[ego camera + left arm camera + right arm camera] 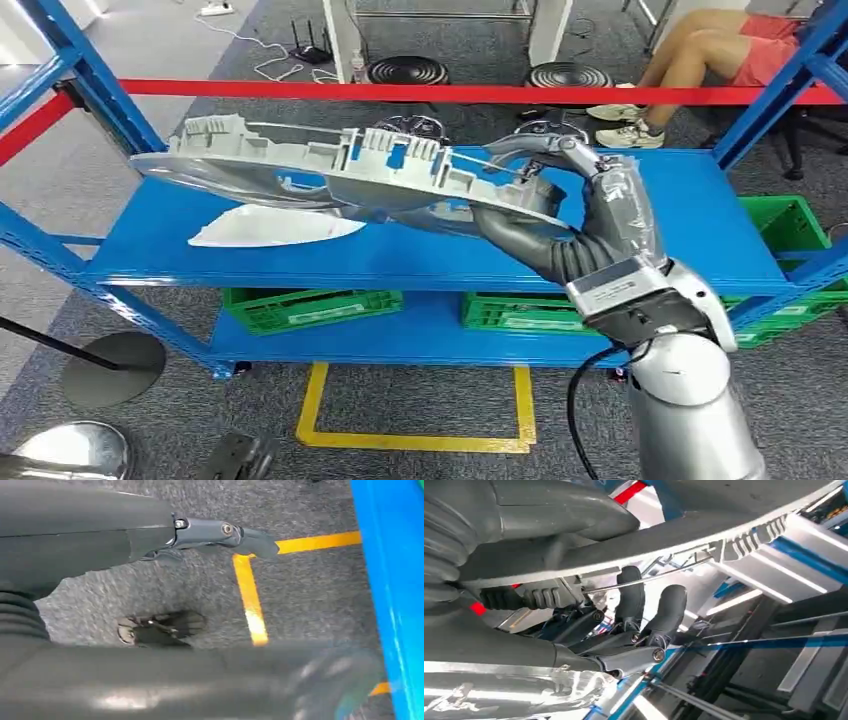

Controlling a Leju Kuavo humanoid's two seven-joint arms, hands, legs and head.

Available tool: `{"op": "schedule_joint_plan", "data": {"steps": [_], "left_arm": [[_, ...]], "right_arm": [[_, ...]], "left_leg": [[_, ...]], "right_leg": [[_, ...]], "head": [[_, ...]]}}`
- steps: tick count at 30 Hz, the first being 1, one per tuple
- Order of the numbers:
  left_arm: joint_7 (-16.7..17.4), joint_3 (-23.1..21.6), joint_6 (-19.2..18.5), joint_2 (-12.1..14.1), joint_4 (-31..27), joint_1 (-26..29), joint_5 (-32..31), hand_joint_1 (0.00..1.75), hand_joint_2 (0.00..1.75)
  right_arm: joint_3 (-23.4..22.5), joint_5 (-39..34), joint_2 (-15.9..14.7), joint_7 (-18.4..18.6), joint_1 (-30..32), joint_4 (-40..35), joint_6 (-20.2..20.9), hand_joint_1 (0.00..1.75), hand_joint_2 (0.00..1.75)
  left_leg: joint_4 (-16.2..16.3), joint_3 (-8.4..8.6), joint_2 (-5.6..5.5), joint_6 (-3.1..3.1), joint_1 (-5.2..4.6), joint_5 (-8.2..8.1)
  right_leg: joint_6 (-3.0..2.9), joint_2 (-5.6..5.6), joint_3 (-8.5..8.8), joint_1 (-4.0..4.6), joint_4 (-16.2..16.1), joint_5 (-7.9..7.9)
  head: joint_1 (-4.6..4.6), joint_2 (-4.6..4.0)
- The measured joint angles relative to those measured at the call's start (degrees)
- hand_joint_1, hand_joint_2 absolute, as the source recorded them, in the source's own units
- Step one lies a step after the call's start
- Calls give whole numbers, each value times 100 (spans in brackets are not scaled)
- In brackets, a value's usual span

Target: Take the parts from the cabinet and place them on the table.

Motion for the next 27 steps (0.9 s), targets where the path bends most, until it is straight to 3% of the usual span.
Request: {"op": "schedule_joint_plan", "data": {"steps": [11, 19, 27], "left_arm": [[17, 433, 44, 18, 0, 41, 130, 0, 0], [140, 586, 70, 26, 9, 38, 367, 0, 0], [774, 599, 145, 37, 96, 36, 647, 0, 0]], "right_arm": [[245, -11, 6, 0, 71, -72, -33, 175, 175], [440, -105, 181, 4, 156, -109, -22, 175, 175], [641, -494, 378, -57, 331, -107, 9, 175, 175]], "left_leg": [[0, 0, 0, -1, 5, 0], [0, 0, 0, -5, 10, -3], [19, -1, -1, 46, -38, -50]], "right_leg": [[0, -1, 2, 6, 0, 0], [-5, -1, 2, 12, 0, -3], [42, -3, 15, -38, -10, -22]], "head": [[2, 0], [2, 0], [0, 0]]}}
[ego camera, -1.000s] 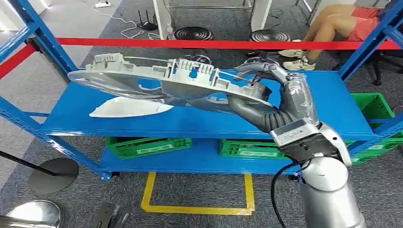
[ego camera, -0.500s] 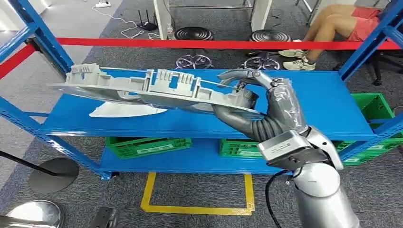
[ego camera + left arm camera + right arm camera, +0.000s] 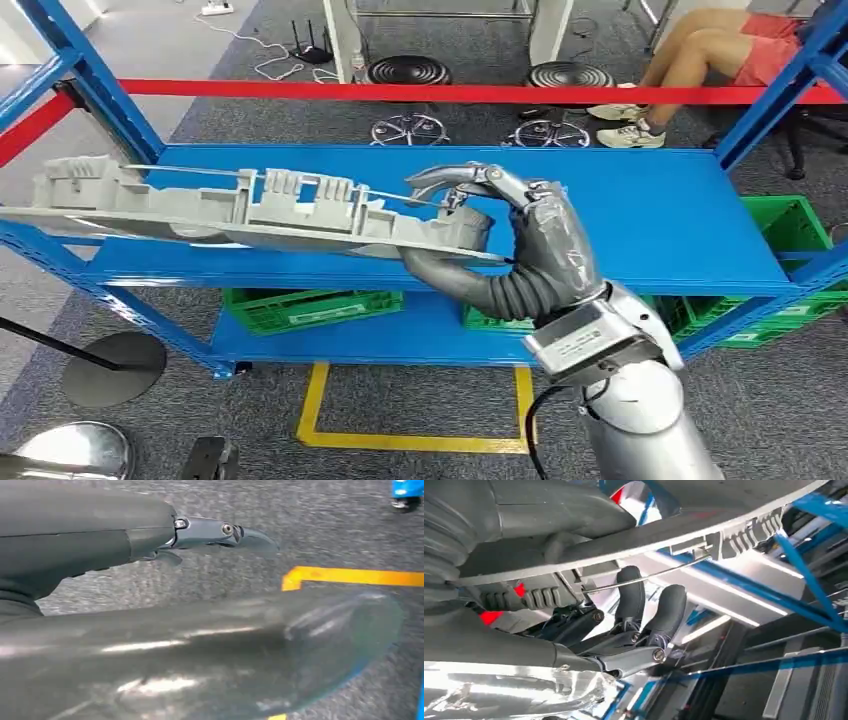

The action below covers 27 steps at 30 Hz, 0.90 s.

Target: Take the parts from the cabinet and place them on the table.

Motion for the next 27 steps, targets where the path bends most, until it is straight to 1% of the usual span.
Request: {"op": "schedule_joint_plan", "data": {"steps": [2, 3, 4, 5, 6, 7, 8, 9, 10, 11, 12, 13, 14, 15, 16, 17, 18, 19, 20, 23, 25, 26, 27], "left_arm": [[133, -13, 39, 2, 39, 2, 57, 0, 0], [186, -37, 46, 2, 57, -1, 63, 0, 0], [214, -72, 46, 4, 66, -1, 74, 0, 0], [229, -101, 46, 7, 79, -7, 85, 0, 0], [234, -116, 48, 9, 90, -12, 103, 0, 0], [251, -131, 66, 4, 96, -12, 109, 0, 0], [295, -164, 87, 2, 100, -9, 111, 0, 0], [323, -205, 96, 2, 107, -4, 111, 0, 0], [341, -240, 92, 2, 109, -3, 120, 0, 0], [337, -260, 66, 2, 109, -5, 148, 0, 0], [299, -278, 35, 2, 109, -7, 179, 0, 0], [210, -308, 0, -2, 109, -10, 192, 0, 0], [98, -345, -40, 9, 111, -10, 223, 0, 0], [-17, -387, -83, 9, 111, -14, 245, 0, 0], [-90, -402, -109, 11, 111, -13, 256, 0, 0], [-125, -424, -136, 13, 111, -13, 260, 0, 0], [-149, -452, -142, 22, 111, -12, 269, 0, 0], [-164, -481, -153, 22, 111, -15, 304, 0, 0], [-169, -507, -177, 20, 111, -18, 326, 0, 0], [-147, -551, -221, 26, 111, -21, 413, 0, 0], [-55, -597, -221, 33, 111, -19, 476, 0, 0], [-26, -632, -221, 33, 111, -17, 489, 0, 0], [-9, -660, -221, 33, 111, -17, 505, 0, 0]], "right_arm": [[0, -76, 28, -72, 62, 0, -22, 175, 175], [0, -98, 44, -107, 81, 0, -33, 175, 175], [-7, -109, 50, -122, 102, 0, -42, 175, 175], [-11, -116, 50, -144, 108, 0, -50, 175, 175], [-13, -105, 50, -164, 124, 0, -59, 175, 175], [-22, -85, 50, -186, 162, 0, -79, 175, 175], [-39, -55, 50, -194, 198, 2, -87, 175, 175], [-57, -39, 50, -194, 227, 2, -87, 175, 175], [-63, -20, 50, -194, 245, 7, -87, 175, 175], [-63, -13, 50, -194, 247, 9, -87, 175, 175], [-63, -4, 50, -194, 245, 9, -85, 175, 175], [-63, 19, 57, -205, 245, 9, -96, 175, 175], [-63, 55, 59, -221, 240, 11, -116, 175, 175], [-61, 85, 70, -245, 251, 13, -131, 175, 175], [-66, 107, 72, -254, 248, 18, -138, 175, 175], [-72, 127, 74, -271, 252, 17, -140, 175, 175], [-74, 144, 81, -282, 248, 20, -140, 175, 175], [-77, 155, 87, -288, 250, 20, -135, 175, 175], [-79, 166, 90, -288, 249, 20, -131, 175, 175], [-63, 258, 98, -363, 248, 31, -184, 175, 175], [-61, 256, 118, -385, 248, 31, -260, 175, 175], [-61, 249, 129, -385, 247, 31, -271, 175, 175], [-61, 243, 135, -380, 247, 31, -269, 175, 175]], "left_leg": [[11, 3, -8, 30, -18, 9], [-31, 14, -8, 57, 10, 28], [-65, 38, -3, 76, 44, 49], [-68, 42, -5, 108, 49, 20], [-67, 40, -4, 119, 50, 13], [-67, 41, -5, 124, 50, 8], [-66, 41, -6, 122, 49, 6], [-66, 44, -9, 116, 50, 5], [-64, 48, -15, 103, 55, 2], [-58, 52, -26, 80, 65, 0], [-47, 62, -38, 52, 79, -7], [-23, 71, -47, 7, 94, -24], [-14, 55, -51, -42, 82, -31], [-3, 52, -58, -87, 73, -27], [27, 53, -66, -122, 69, -19], [17, 49, -65, -133, 76, -27], [10, 49, -62, -23, 73, -19], [8, 47, -60, 81, 67, 8], [0, 50, -59, 125, 66, 26], [0, 51, -59, 129, 68, 26], [0, 51, -59, 130, 68, 27], [0, 50, -59, 127, 68, 25], [0, 48, -58, 111, 67, 14]], "right_leg": [[38, -4, 19, -15, -14, 24], [58, -5, 24, -3, -15, 15], [65, 8, -35, -9, 54, -60], [66, 9, -126, 0, 268, -221], [68, 10, -317, -4, 683, -443], [77, 12, -568, -6, 1231, -679], [88, 13, -821, -3, 1729, -850], [82, 13, -952, -6, 1937, -847], [81, 12, -929, -10, 1849, -703], [79, 11, -792, -13, 1526, -468], [75, 11, -548, -19, 1020, -191], [83, 11, -226, -30, 398, 61], [73, 39, -26, -14, 168, -83], [-5, 77, -47, 4, 201, -2], [-42, 60, -69, 0, 174, -46], [-55, 78, -74, -12, 163, -37], [-38, 82, -85, -12, 161, -24], [-44, 93, -91, -8, 161, -20], [-64, 97, -92, 1, 161, -13], [-77, 99, -96, 5, 163, -16], [-84, 98, -96, 13, 167, -21], [-86, 97, -96, 14, 168, -23], [-87, 96, -96, 14, 168, -29]], "head": [[-2, 0], [-2, 0], [-4, 0], [18, 0], [20, 0], [9, 0], [18, 0], [13, 0], [13, 0], [15, 0], [11, 0], [15, 0], [20, 0], [-5, 0], [15, 0], [0, 0], [9, 0], [-7, 0], [-4, 0], [-7, 0], [-7, 0], [-4, 0], [-4, 0]]}}
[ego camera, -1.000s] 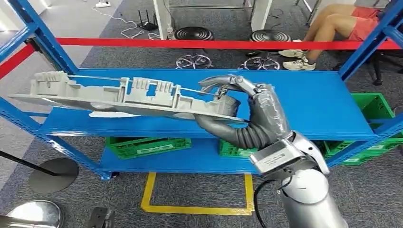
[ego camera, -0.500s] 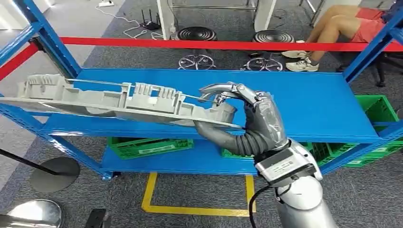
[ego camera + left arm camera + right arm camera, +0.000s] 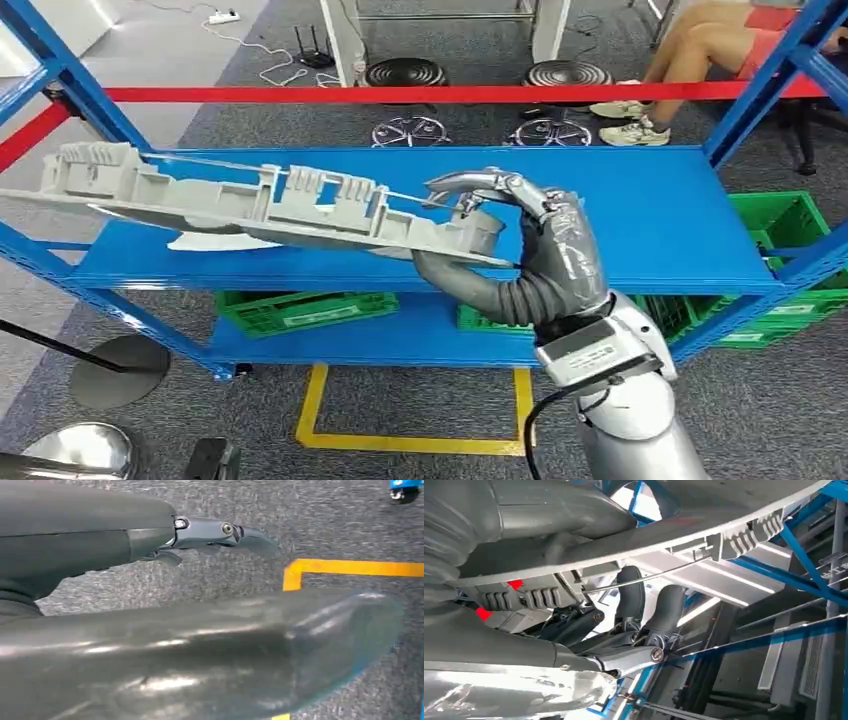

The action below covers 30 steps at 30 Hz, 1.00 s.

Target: Take the parts from the cabinet and place them on the table.

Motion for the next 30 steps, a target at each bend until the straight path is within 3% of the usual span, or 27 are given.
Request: {"op": "schedule_joint_plan", "data": {"steps": [3, 5, 6, 7, 10, 11, 12, 13, 15, 16, 17, 20, 21, 22, 23, 25, 26, 27, 28, 30], "left_arm": [[94, -35, 46, -18, 0, 1, 37, 0, 0], [144, -70, 61, -39, 0, 2, 57, 0, 0], [153, -94, 61, -83, 0, -1, 63, 0, 0], [170, -120, 61, -85, 0, -7, 63, 0, 0], [216, -170, 61, -92, 0, -8, 63, 0, 0], [245, -186, 61, -94, 0, -6, 63, 0, 0], [251, -212, 61, -96, 0, 1, 46, 0, 0], [260, -238, 59, -96, 0, 3, 30, 0, 0], [273, -302, 57, -107, 0, 2, 17, 0, 0], [275, -308, 48, -103, 0, -2, 17, 0, 0], [275, -317, 44, -96, 0, -6, 17, 0, 0], [253, -393, 39, -92, 0, 3, 17, 0, 0], [238, -422, 35, -79, 0, 2, 17, 0, 0], [223, -444, 28, -70, 0, -2, 20, 0, 0], [205, -452, 20, -66, 0, -6, 31, 0, 0], [177, -472, 2, -66, 0, -20, 48, 0, 0], [164, -483, 2, -59, 0, -24, 83, 0, 0], [157, -485, 2, -48, 0, -24, 101, 0, 0], [151, -485, 2, -39, 0, -24, 122, 0, 0], [146, -485, 2, -26, 0, -32, 157, 0, 0]], "right_arm": [[9, -61, 0, 37, 7, 9, 28, 175, 175], [22, -162, 2, 94, 13, 26, 66, 175, 175], [33, -199, 2, 116, 20, 35, 81, 175, 175], [39, -214, 2, 125, 28, 39, 92, 175, 175], [63, -251, 0, 151, 62, 112, 103, 175, 175], [66, -258, -7, 164, 97, 133, 103, 175, 175], [70, -254, -20, 186, 128, 157, 103, 175, 175], [94, -238, -26, 201, 142, 179, 96, 175, 175], [136, -183, -31, 212, 151, 219, 85, 175, 175], [153, -168, -33, 212, 150, 230, 81, 175, 175], [175, -155, -33, 212, 156, 247, 74, 175, 175], [223, -144, -42, 223, 161, 297, 59, 175, 175], [251, -138, -42, 227, 160, 317, 55, 175, 175], [275, -135, -42, 229, 159, 332, 52, 175, 175], [293, -135, -42, 229, 157, 337, 48, 175, 175], [317, -135, -42, 229, 156, 350, 46, 175, 175], [343, -135, -42, 236, 158, 367, 48, 175, 175], [365, -135, -44, 240, 163, 380, 50, 175, 175], [389, -138, -44, 243, 165, 396, 52, 175, 175], [404, -144, -44, 247, 163, 413, 55, 175, 175]], "left_leg": [[8, -4, 6, -101, -7, -37], [-7, -1, 4, -125, -18, -10], [-90, 29, 20, -136, 52, 33], [-93, 30, 24, -131, 50, 38], [-91, 13, 27, -112, 46, 47], [-90, 7, 27, -111, 46, 52], [-90, 1, 26, -110, 48, 60], [-84, -8, 23, -121, 52, 73], [-61, -30, 7, -159, 78, 99], [-43, -50, 4, -199, 81, 112], [-43, -83, -4, -248, 63, 142], [-52, -115, -10, -354, 74, 258], [-50, -144, -11, -386, 80, 272], [42, -199, 20, -400, 88, 87], [346, -318, 27, -412, 84, -227], [1285, -639, 28, -437, 85, -820], [1713, -757, 27, -441, 83, -1001], [1870, -745, 27, -435, 82, -1008], [1753, -585, 28, -423, 80, -866], [989, 4, 29, -389, 79, -524]], "right_leg": [[23, -6, 8, -10, -5, -14], [72, -8, 33, -19, -44, 18], [91, -10, 3, -16, -20, -38], [109, -26, -55, -3, 105, -172], [178, -29, -580, -20, 1400, -840], [196, -29, -701, -17, 1686, -902], [206, -30, -697, -21, 1696, -828], [211, -32, -568, -23, 1453, -642], [221, -35, 1, -40, 391, -152], [231, -24, 206, -44, -33, -214], [139, 27, 241, 1, 10, -107], [14, 45, 120, 26, 57, -78], [-70, 32, 81, -3, 29, -21], [-136, 4, 34, -13, 28, 26], [-185, -2, -33, -13, 28, 77], [-205, -20, -180, 0, 31, 178], [-203, -29, -261, 8, 35, 235], [-197, -31, -337, 11, 37, 292], [-188, -31, -414, 12, 38, 355], [-159, -30, -530, 7, 38, 457]], "head": [[2, 0], [0, 0], [2, 0], [18, 0], [33, 0], [37, 0], [35, 0], [37, 0], [33, 0], [35, 0], [33, 0], [28, 0], [24, 0], [22, 0], [7, 0], [4, 0], [2, 0], [2, 0], [2, 0], [2, 0]]}}
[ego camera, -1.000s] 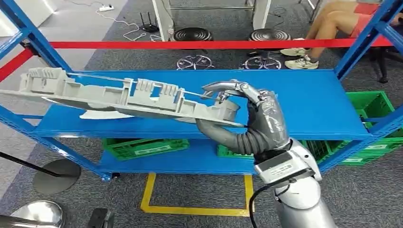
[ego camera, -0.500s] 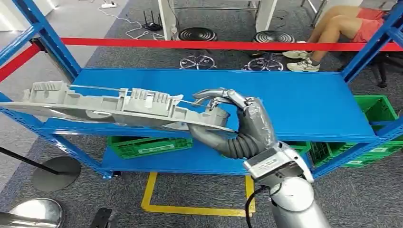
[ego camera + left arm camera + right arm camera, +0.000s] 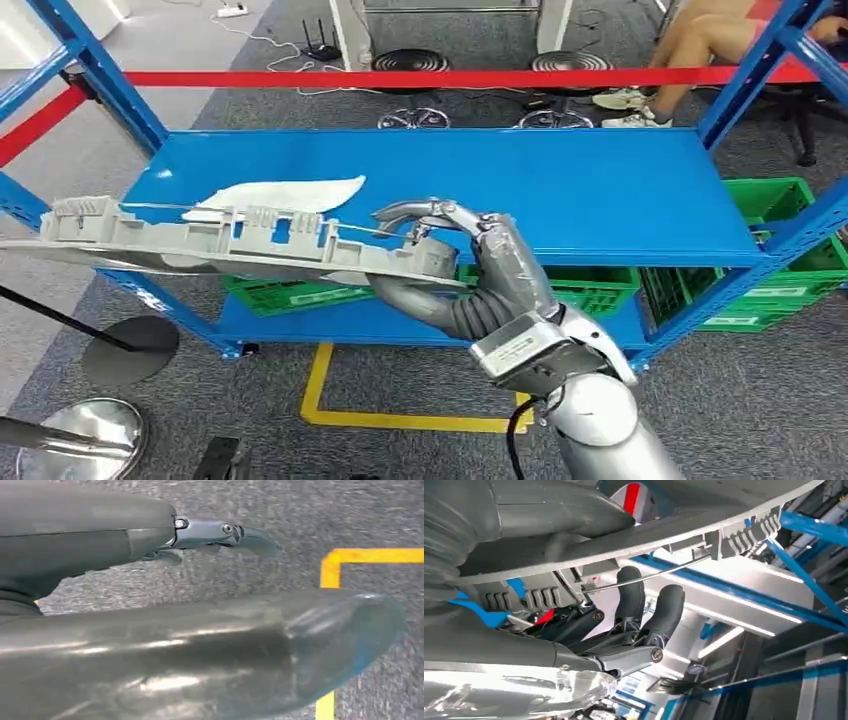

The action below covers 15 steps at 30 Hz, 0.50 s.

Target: Take the parts from the cabinet and place them on the table.

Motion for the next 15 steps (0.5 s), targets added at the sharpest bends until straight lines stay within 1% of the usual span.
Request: {"op": "schedule_joint_plan", "data": {"steps": [1, 2, 3, 4, 5, 6, 7, 8, 9, 10, 11, 12, 13, 14, 15], "left_arm": [[0, 0, 0, 7, 0, -16, 4, 0, 0], [0, 0, 0, 7, 0, -41, 18, 0, 0], [2, 0, -2, 5, 0, -60, 54, 0, 0], [2, 0, -4, 4, 0, -56, 72, 0, 0], [13, -2, -9, 4, 0, -47, 98, 0, 0], [31, -7, -9, -7, 0, -29, 109, 0, 0], [37, -13, -13, -22, 0, -32, 114, 0, 0], [46, -22, -13, -15, 0, -34, 114, 0, 0], [55, -37, -13, -15, 0, -32, 116, 0, 0], [72, -68, -26, -24, 0, -26, 109, 0, 0], [90, -87, -31, -35, 0, -22, 103, 0, 0], [94, -101, -37, -48, 0, -21, 96, 0, 0], [98, -107, -39, -55, 0, -21, 92, 0, 0], [103, -118, -42, -67, 0, -23, 88, 0, 0], [103, -136, -42, -77, 0, -24, 79, 0, 0]], "right_arm": [[13, 0, 2, 2, -1, 0, 0, 175, 175], [28, 0, 2, 2, -3, 0, 0, 175, 175], [41, 4, 2, 4, -4, 4, 0, 175, 175], [63, 24, 0, 2, -8, 4, -2, 175, 175], [85, 37, 0, 2, -7, 4, -4, 175, 175], [96, 44, -2, 2, -9, 7, -4, 175, 175], [98, 52, -13, 2, -8, 4, -7, 175, 175], [105, 52, -20, 2, -7, 4, -11, 175, 175], [109, 63, -22, 2, -13, 4, -15, 175, 175], [116, 87, -33, 11, -19, 4, -20, 175, 175], [118, 94, -46, 28, -26, 4, -22, 175, 175], [118, 103, -57, 44, -30, 4, -26, 175, 175], [118, 114, -66, 55, -35, 4, -31, 175, 175], [118, 127, -79, 61, -48, 4, -31, 175, 175], [120, 138, -90, 63, -70, 4, -31, 175, 175]], "left_leg": [[-530, 405, 6, 23, 0, 33], [-941, 670, 13, 33, -25, -142], [-982, 660, -4, 35, -31, -132], [-1003, 620, -9, 58, -49, -120], [-985, 596, -8, 100, -68, -92], [-1014, 567, 0, 151, -58, -20], [-1038, 530, 30, 188, -33, 53], [-1038, 452, 29, 245, -33, 119], [-1036, 380, 27, 268, -39, 180], [-1034, 304, 27, 277, -46, 243], [-1028, 226, 28, 281, -56, 302], [-1024, 149, 29, 282, -64, 362], [-1023, 68, 29, 277, -71, 424], [-1021, -8, 29, 267, -77, 484], [-1020, -80, 27, 252, -79, 544]], "right_leg": [[29, 1, -33, -1, 7, 50], [69, 1, -74, 30, 10, 85], [107, -8, -72, 25, -5, 138], [149, -17, -69, 14, -23, 188], [196, -15, -63, -3, -65, 244], [242, -11, -68, -1, -99, 304], [264, 3, -128, -17, -51, 218], [279, -12, -242, -11, 170, -112], [295, -13, -342, -18, 574, -489], [313, -12, -461, -16, 1069, -801], [325, -12, -551, -13, 1491, -988], [329, -12, -562, -13, 1739, -1012], [324, -11, -452, -12, 1737, -879], [309, -12, -228, -9, 1515, -679], [285, -12, 99, -8, 1112, -509]], "head": [[-4, 0], [-4, 0], [18, 0], [-4, 0], [-6, 0], [-2, 0], [-11, 0], [13, 0], [2, 0], [7, 0], [4, 0], [2, 0], [4, 0], [2, 0], [2, 0]]}}
